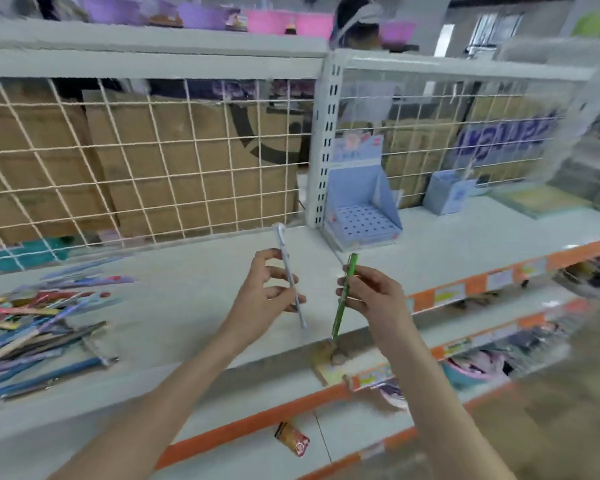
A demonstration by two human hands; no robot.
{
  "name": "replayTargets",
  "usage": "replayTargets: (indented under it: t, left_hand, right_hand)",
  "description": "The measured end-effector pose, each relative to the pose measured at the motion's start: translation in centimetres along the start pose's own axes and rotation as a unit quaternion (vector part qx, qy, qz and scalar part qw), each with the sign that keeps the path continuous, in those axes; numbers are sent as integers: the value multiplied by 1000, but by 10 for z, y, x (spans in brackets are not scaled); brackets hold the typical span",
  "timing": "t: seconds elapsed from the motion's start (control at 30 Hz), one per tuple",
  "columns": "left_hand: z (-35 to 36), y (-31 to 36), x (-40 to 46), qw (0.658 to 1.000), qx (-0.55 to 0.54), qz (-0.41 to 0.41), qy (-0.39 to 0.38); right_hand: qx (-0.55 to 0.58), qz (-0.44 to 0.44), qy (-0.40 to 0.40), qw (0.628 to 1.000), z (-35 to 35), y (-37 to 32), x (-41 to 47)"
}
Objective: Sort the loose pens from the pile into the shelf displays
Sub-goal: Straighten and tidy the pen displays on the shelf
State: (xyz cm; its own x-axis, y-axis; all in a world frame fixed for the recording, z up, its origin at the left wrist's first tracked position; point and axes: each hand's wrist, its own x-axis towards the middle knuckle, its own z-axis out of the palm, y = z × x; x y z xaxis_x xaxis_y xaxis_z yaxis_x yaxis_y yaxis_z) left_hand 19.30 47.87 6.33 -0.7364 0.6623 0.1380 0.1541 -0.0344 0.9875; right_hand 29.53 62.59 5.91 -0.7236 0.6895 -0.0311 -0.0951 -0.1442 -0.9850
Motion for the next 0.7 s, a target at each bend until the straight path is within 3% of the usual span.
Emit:
replayTargets:
  t: [0.33, 0.7]
  left_hand:
    - [236, 21, 58, 992, -52, -32, -111]
    - [359, 17, 116, 977, -30, -26, -207]
  right_hand:
    - [-13, -23, 144, 989, -225, -41, 17]
    - [-23, -32, 205, 978, -325, -61, 63]
